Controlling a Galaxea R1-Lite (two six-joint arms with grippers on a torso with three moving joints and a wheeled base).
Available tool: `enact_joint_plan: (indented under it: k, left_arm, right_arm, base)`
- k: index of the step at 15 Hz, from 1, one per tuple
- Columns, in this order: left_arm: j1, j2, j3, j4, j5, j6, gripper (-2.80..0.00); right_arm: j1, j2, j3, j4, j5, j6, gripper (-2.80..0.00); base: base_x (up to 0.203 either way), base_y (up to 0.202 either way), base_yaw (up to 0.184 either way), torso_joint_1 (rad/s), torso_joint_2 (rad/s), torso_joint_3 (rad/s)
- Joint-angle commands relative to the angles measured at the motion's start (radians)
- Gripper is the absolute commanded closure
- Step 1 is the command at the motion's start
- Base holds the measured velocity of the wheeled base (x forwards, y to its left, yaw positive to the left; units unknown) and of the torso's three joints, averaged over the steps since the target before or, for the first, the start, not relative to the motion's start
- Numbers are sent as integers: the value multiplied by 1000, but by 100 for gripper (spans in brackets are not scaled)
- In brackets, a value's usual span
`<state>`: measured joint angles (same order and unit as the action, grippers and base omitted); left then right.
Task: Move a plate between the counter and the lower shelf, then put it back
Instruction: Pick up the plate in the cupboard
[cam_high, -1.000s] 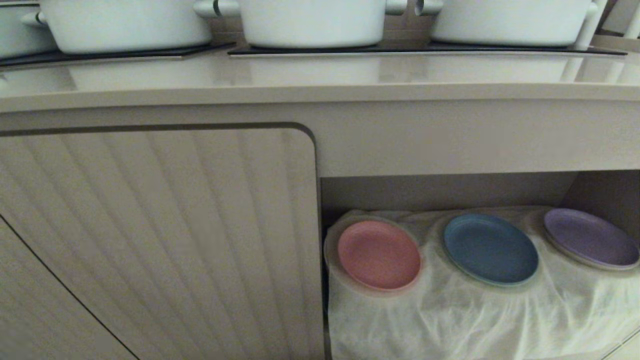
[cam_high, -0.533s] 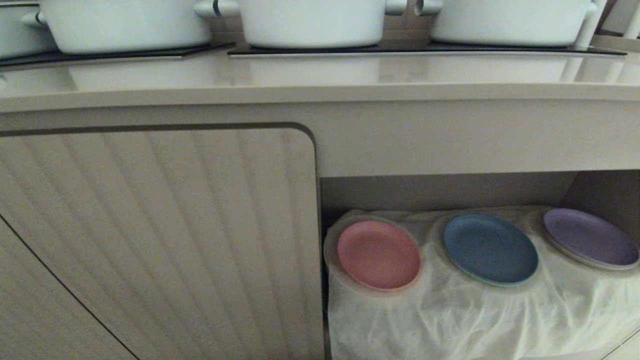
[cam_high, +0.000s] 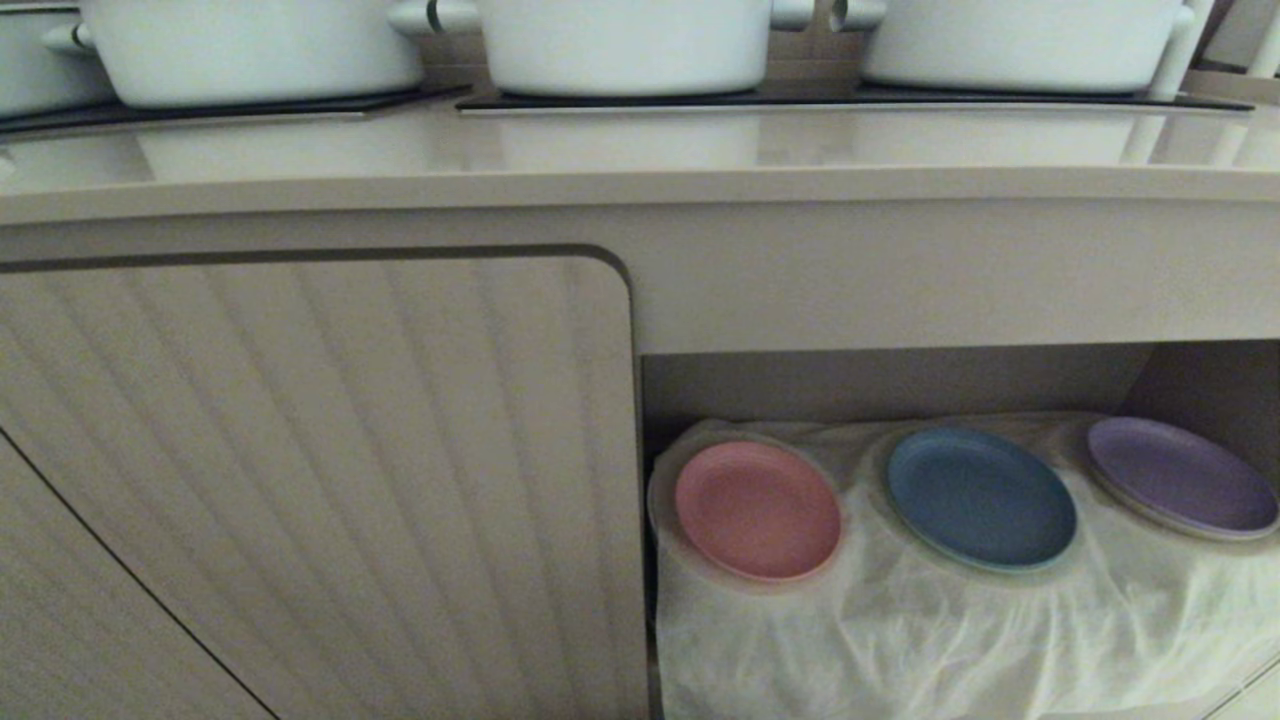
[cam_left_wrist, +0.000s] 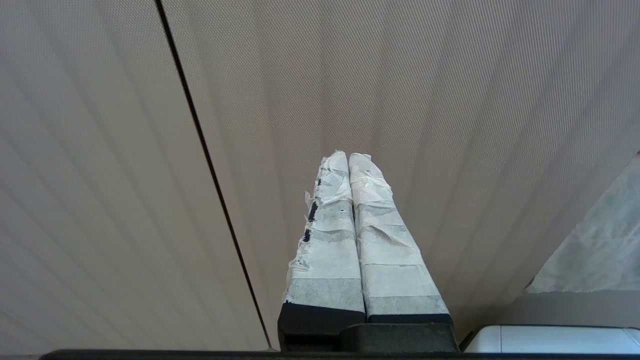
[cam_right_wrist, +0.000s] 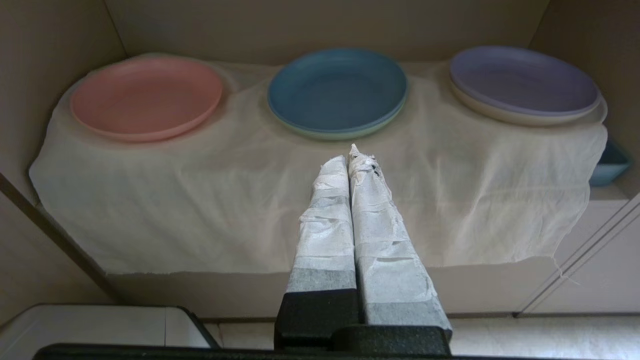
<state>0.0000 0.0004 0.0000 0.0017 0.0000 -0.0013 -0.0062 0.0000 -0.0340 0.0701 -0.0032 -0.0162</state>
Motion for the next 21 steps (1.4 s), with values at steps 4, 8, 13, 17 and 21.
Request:
enact_joint_plan:
  k: [4, 8, 13, 17, 21]
  left_arm:
    - [0, 0, 0, 0, 0, 0, 0]
    - [0, 0, 0, 0, 0, 0, 0]
    - [0, 0, 0, 0, 0, 0, 0]
    - [0, 0, 0, 0, 0, 0, 0]
    - [0, 0, 0, 0, 0, 0, 0]
  right_arm:
    - [0, 0, 6, -10, 0, -4, 0]
    - [0, 0, 7, -9, 0, -4, 0]
    - [0, 0, 7, -9, 0, -5, 0]
    - [0, 0, 8, -7, 0, -5, 0]
    - [0, 26, 11, -12, -3, -13, 0]
  base:
    - [0, 0, 0, 0, 0, 0]
    - [0, 0, 0, 0, 0, 0]
    - [0, 0, 0, 0, 0, 0]
    - [0, 0, 0, 0, 0, 0]
    - [0, 0, 0, 0, 0, 0]
